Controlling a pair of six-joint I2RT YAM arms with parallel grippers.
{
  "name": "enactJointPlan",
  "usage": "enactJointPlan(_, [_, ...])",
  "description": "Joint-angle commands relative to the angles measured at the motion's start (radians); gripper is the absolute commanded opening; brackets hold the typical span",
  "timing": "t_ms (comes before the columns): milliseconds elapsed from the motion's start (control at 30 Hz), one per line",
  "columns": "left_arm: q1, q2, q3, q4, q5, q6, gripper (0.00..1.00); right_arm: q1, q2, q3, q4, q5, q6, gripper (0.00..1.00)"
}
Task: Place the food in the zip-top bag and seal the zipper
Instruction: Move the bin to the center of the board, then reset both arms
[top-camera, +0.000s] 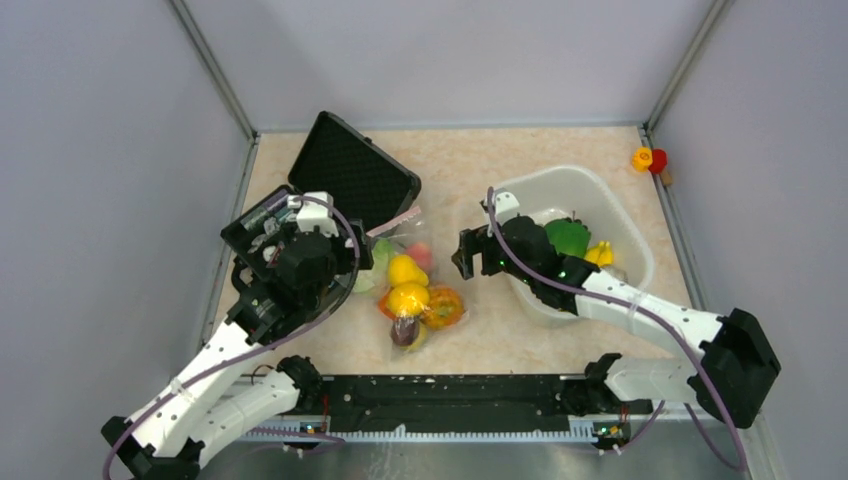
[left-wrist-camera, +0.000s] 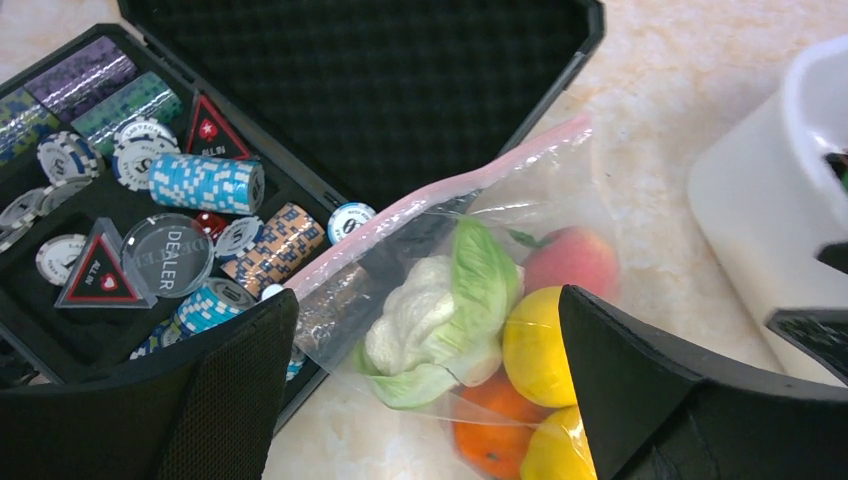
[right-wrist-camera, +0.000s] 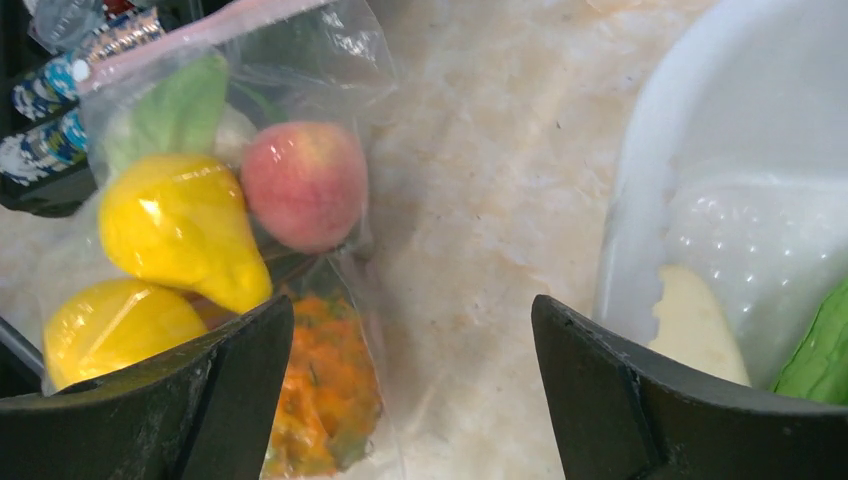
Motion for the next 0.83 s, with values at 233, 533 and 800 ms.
enactJointPlan(233, [0.099, 0.124, 0.075, -0.054, -0.160, -0.160, 0.99, -0.018, -0.393, -0.240, 0.267, -0.013, -0.013, 0.90])
enactJointPlan(533, [0.097, 0.149, 0.097, -0.089, -0.239, -0.256, 0.99, -0.023, -0.587, -0.190, -0.048, 0.435, 0.044, 0.94])
enactJointPlan(800, [0.097, 0.098, 0.090, -0.029, -0.273, -0.180, 0.99, -0.038, -0.576, -0.153, -0.136, 0.478, 0.020, 0.97])
